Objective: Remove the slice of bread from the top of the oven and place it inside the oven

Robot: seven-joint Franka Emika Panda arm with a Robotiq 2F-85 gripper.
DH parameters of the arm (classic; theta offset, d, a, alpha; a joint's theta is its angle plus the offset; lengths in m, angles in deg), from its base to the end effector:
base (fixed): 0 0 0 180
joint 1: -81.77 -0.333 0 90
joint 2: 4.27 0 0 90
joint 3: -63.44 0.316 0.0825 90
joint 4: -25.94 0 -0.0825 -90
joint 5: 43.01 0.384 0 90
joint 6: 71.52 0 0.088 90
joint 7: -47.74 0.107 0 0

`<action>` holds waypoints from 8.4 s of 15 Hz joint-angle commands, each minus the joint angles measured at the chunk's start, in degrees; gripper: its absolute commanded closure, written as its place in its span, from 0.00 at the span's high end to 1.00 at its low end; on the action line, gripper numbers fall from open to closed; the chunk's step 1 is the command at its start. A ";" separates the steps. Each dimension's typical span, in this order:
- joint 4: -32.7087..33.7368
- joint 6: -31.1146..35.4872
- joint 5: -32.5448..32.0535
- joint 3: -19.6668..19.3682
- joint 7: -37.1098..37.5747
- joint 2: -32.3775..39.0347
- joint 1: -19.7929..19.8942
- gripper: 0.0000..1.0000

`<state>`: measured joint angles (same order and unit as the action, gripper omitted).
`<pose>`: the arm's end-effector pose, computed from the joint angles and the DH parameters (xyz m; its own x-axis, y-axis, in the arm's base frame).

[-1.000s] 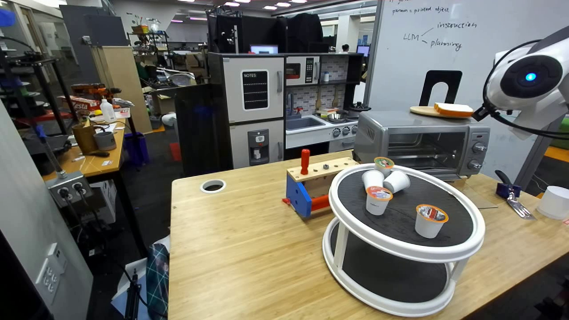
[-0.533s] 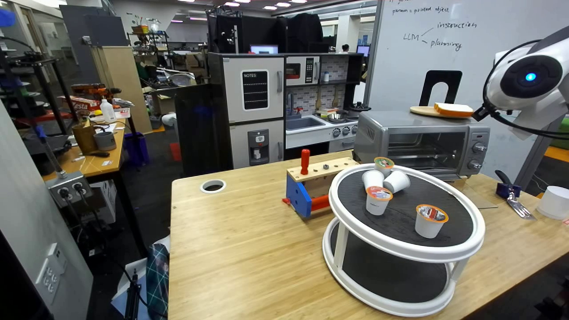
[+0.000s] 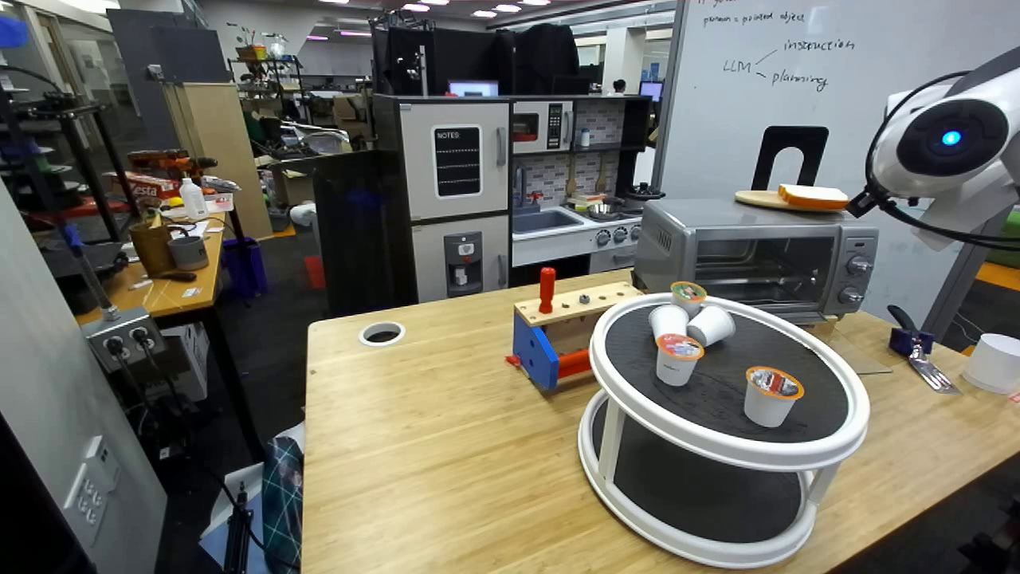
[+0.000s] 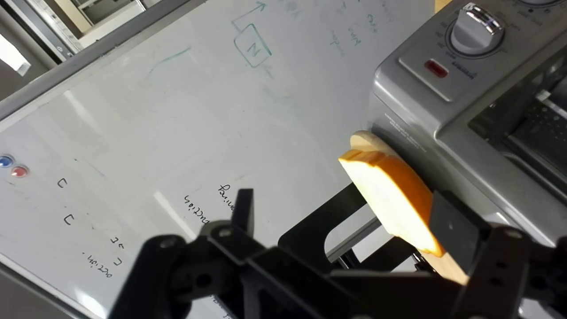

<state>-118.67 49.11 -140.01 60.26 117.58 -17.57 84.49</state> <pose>0.4450 -0.0931 0.3856 0.8482 0.1975 0.4914 -0.3853 -0.4064 0.8285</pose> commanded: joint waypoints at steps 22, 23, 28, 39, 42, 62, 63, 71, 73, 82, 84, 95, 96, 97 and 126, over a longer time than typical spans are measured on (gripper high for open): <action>4.26 7.16 -6.93 -0.96 -14.50 2.79 -0.21 1.00; 3.02 7.75 -8.73 -1.25 -14.78 1.89 -0.01 1.00; -3.11 8.56 -18.79 -3.59 -13.09 -1.13 0.84 1.00; -0.29 7.11 -21.97 -3.19 -12.39 0.64 -2.80 1.00; 3.31 6.70 -20.66 -2.52 -13.22 3.61 -3.50 1.00; 9.77 0.35 -13.99 -1.63 -31.42 13.73 -1.36 1.00; 10.22 0.19 -13.00 -1.44 -31.63 13.76 -1.50 1.00; 16.31 -3.24 0.41 1.52 -33.87 15.18 -2.73 1.00; 16.72 -4.46 2.91 1.98 -34.98 15.70 -2.86 1.00; 16.32 -5.16 3.67 2.59 -34.24 15.36 -2.83 1.00; 15.26 -4.63 2.19 2.57 -33.28 14.24 -2.78 1.00; 6.01 -4.09 -8.26 0.80 -24.18 7.29 -1.69 1.00; 8.23 -4.12 -6.31 0.77 -25.84 9.72 -1.81 1.00; 7.45 -4.12 -6.67 0.73 -25.21 8.92 -1.88 1.00; 13.04 -2.83 -6.66 1.25 -25.69 17.77 -1.74 1.00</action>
<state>-108.13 45.85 -146.56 61.48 92.79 -1.73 81.75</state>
